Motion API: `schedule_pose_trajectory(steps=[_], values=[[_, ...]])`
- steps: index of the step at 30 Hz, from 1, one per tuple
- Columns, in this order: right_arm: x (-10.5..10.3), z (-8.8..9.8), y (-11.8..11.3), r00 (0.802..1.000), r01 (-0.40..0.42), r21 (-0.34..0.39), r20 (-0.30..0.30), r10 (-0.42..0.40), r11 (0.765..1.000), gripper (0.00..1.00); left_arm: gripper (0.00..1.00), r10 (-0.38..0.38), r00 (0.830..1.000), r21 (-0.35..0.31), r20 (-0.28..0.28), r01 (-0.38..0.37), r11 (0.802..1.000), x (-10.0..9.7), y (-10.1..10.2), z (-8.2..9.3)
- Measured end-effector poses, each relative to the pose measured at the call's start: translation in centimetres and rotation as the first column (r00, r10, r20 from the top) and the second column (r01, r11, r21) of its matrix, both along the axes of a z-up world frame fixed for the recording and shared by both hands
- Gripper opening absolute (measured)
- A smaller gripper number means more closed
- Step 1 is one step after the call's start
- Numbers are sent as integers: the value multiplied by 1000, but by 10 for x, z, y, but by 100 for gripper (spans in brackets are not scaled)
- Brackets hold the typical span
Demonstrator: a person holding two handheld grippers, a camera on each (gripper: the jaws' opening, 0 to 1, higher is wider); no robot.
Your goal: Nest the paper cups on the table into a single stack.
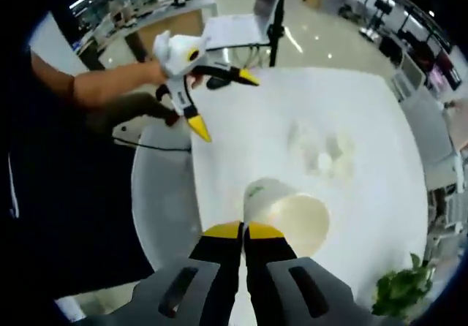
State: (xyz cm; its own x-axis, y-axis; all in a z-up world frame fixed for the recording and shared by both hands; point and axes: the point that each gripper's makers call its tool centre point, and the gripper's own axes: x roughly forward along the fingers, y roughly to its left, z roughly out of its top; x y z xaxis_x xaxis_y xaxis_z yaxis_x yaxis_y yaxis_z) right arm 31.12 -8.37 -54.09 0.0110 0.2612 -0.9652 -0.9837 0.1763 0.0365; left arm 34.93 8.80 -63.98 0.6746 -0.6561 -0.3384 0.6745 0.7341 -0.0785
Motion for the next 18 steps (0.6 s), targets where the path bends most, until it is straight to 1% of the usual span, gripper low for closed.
schedule_pose_trajectory(steps=[2, 3, 4, 5, 6, 9, 12, 16, 18], values=[[-4, 0, 3, 1000, -11, -46, -14, 10, 999, 0, 99, 15, 999, -15, 29, -15, 1000, 1, 3, 4], [-4, 0, 3, 999, -38, -81, 0, 39, 996, 0, 99, 18, 999, -10, 34, -18, 1000, 1, 4, 4], [-4, 0, 5, 999, -47, -95, 4, 48, 994, 0, 99, 22, 999, -4, 35, -22, 1000, 2, 5, 3], [-7, 0, 7, 999, -51, -109, -1, 51, 993, 0, 99, 34, 999, 7, 14, -34, 999, 2, 9, -1], [-8, 0, 9, 998, -56, -117, -4, 56, 992, 0, 99, 36, 999, 6, 10, -36, 999, 3, 10, -2], [-6, -3, 10, 997, -75, -153, 5, 76, 985, 0, 99, 47, 999, 8, 14, -48, 999, 3, 13, -3], [-5, -8, 12, 997, -75, -170, 3, 77, 983, 0, 99, 54, 998, 18, 14, -54, 998, 3, 17, -5], [-4, -9, 12, 997, -75, -177, 5, 77, 981, 0, 99, 61, 998, 22, 15, -61, 998, 3, 21, -5], [-2, -10, 13, 997, -68, -179, 15, 72, 981, 0, 99, 64, 998, 27, 12, -64, 998, 3, 22, -6]])
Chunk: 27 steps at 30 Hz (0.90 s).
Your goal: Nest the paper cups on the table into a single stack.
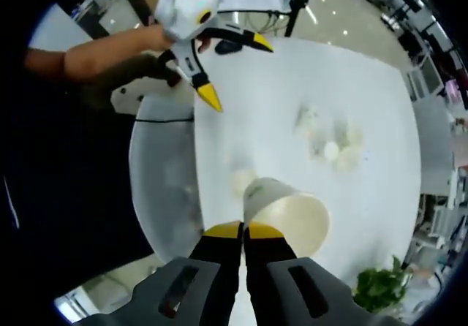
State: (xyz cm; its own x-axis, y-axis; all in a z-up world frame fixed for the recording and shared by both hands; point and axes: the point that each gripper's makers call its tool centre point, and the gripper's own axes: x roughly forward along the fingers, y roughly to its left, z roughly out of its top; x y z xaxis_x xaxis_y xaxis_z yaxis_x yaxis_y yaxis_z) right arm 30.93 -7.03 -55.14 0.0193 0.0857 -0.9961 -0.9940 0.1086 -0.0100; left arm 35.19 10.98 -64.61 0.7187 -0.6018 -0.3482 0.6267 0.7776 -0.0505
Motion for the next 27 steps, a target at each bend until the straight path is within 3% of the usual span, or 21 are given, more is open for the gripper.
schedule_pose_trajectory(steps=[13, 27], values=[[-4, -17, 5, 1000, 15, -2, -12, -15, 1000, 0, 99, 4, 1000, -15, -1, -4, 1000, -1, -4, -1], [-7, -54, -1, 999, 18, -31, -42, -20, 999, 0, 99, 1, 1000, 7, -20, -1, 1000, -4, -4, -11]])
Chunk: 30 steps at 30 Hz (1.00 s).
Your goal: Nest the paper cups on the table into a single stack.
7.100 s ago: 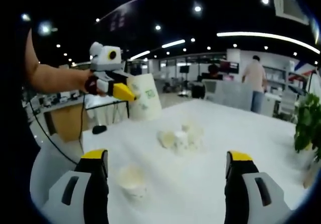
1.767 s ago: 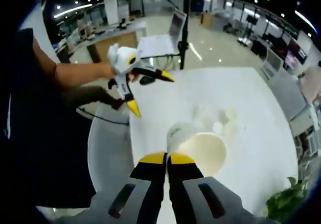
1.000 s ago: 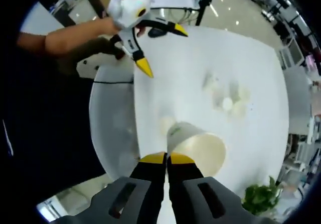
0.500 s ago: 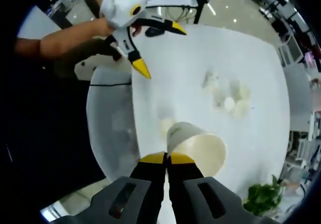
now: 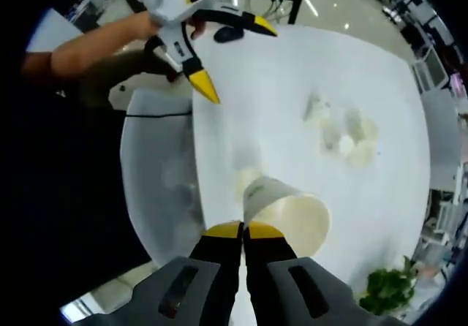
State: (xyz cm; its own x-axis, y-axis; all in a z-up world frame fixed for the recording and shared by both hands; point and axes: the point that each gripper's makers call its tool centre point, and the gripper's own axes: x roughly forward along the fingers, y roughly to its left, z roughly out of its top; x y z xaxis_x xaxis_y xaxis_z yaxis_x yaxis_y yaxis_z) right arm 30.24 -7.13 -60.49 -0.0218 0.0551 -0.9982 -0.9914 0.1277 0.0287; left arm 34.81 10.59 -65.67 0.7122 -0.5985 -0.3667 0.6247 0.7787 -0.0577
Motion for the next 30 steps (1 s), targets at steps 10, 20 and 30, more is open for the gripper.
schedule_pose_trajectory(steps=[10, 20, 30], values=[[-3, -19, 0, 1000, 7, -7, -20, -7, 1000, 0, 99, -35, 999, 23, -15, 35, 999, -5, -3, -7], [-5, -36, -1, 999, 24, -10, -36, -25, 1000, 0, 99, -39, 999, 47, -18, 40, 998, -7, -2, -17], [-7, -58, 1, 998, 46, -6, -50, -46, 999, 0, 99, -43, 999, 58, 0, 43, 997, -11, 0, -27]])
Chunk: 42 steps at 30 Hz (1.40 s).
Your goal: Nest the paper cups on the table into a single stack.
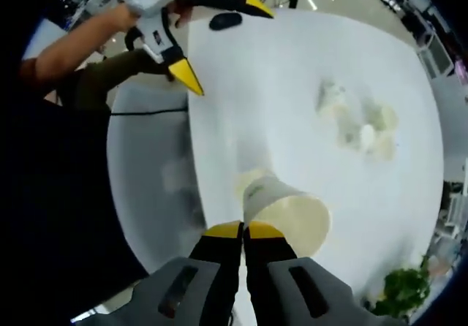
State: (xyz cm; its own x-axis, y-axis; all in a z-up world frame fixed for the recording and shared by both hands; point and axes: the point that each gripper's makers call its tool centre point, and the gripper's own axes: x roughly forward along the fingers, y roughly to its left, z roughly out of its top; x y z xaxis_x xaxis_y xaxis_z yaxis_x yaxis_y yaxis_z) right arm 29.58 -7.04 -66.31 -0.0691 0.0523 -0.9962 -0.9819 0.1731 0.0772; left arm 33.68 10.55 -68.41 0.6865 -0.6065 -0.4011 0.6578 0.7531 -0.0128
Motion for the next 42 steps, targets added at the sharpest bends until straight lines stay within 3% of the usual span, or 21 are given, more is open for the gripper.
schedule_pose_trajectory(steps=[8, 18, 42], values=[[-4, -16, 2, 1000, 12, -2, -12, -12, 1000, 0, 99, 8, 1000, -10, 15, -8, 1000, -4, 3, -6], [-4, -43, 1, 1000, 21, -18, -8, -21, 1000, 0, 99, 30, 999, -6, -25, -31, 1000, -12, 9, -27], [-4, -85, 0, 999, 39, -34, -1, -39, 999, 0, 99, 44, 998, -4, -37, -45, 999, -10, 12, -27]])
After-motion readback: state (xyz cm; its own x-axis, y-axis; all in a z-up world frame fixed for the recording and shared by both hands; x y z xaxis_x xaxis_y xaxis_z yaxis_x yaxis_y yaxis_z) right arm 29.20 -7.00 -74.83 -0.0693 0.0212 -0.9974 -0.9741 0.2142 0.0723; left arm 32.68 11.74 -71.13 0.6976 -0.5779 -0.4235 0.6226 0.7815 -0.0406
